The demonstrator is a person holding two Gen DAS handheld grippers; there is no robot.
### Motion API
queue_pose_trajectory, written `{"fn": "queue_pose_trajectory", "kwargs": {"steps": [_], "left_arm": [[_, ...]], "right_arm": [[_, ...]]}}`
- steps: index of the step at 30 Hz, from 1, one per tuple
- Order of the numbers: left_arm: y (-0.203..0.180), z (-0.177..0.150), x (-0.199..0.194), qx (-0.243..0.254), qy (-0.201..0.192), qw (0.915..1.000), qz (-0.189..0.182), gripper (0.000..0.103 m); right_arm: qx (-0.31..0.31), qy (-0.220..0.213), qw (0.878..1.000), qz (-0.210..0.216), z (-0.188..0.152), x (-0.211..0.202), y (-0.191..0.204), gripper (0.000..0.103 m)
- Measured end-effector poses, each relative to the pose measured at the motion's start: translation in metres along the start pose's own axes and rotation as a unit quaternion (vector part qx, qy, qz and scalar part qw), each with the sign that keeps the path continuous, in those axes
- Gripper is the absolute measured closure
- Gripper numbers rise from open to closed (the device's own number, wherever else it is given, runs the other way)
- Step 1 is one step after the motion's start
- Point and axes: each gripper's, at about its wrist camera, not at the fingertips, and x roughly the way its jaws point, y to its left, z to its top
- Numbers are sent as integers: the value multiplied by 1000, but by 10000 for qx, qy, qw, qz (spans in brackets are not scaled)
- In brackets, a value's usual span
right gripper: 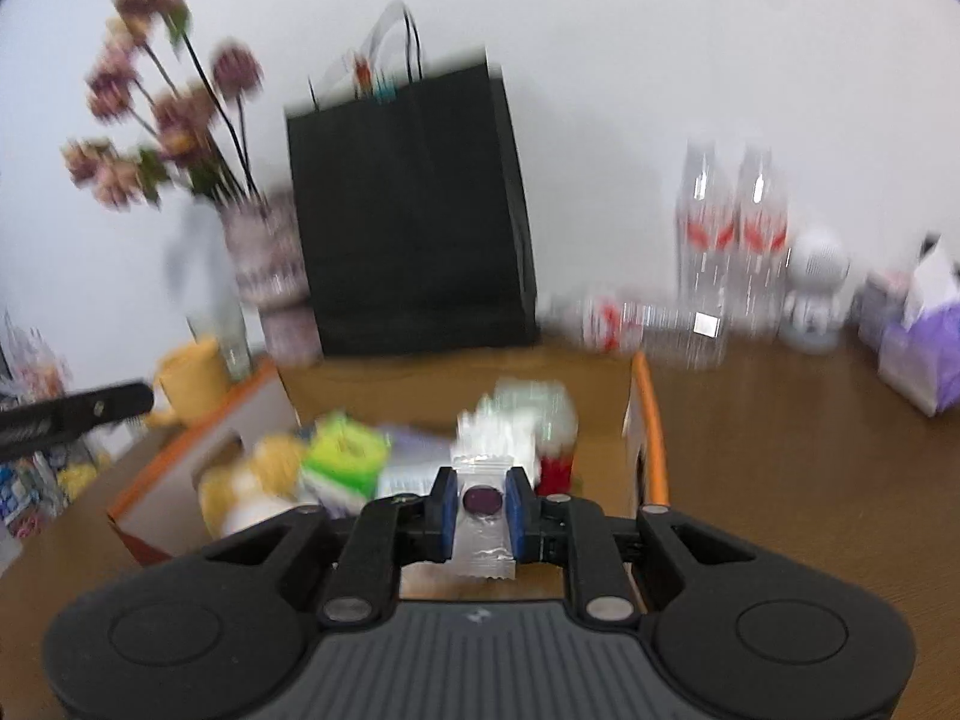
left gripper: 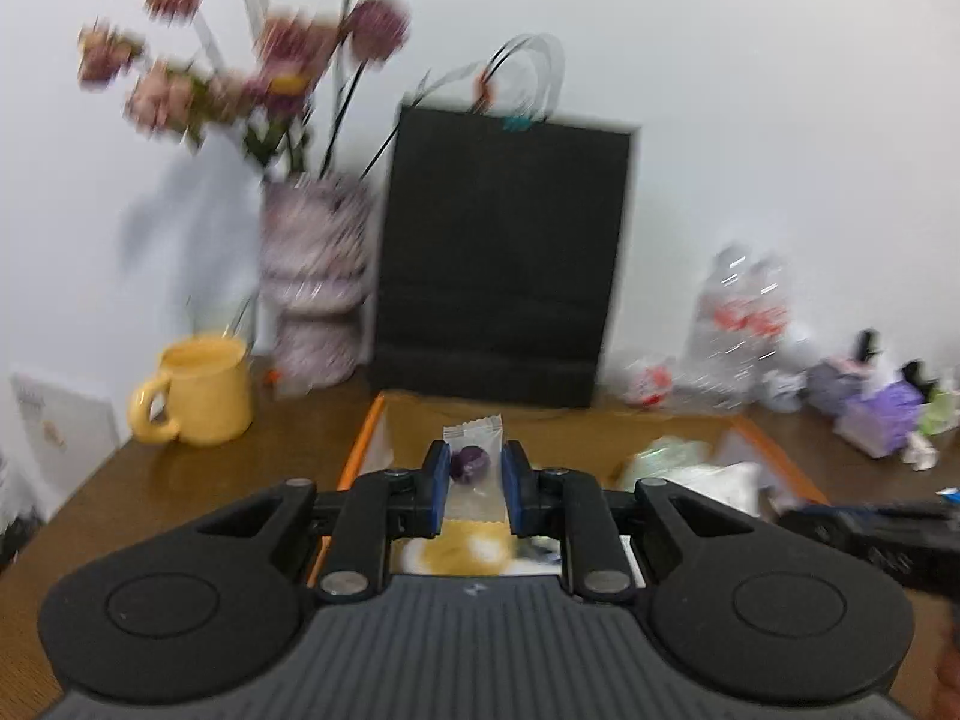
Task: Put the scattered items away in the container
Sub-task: 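Carry both clear packets over the box and open both tools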
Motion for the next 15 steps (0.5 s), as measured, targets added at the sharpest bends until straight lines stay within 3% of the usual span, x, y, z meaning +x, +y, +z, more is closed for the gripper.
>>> {"fn": "queue_pose_trajectory", "kwargs": {"steps": [6,15], "left_arm": [[20,-22,42,-225,713,9971,115,84],[22,-34,24,-175,716,9972,154,84]], "right_arm": [[-109,452,9988,-165,-14,33,-4,88],[-491,498,9972,-252,-19,38,-1,88]]}}
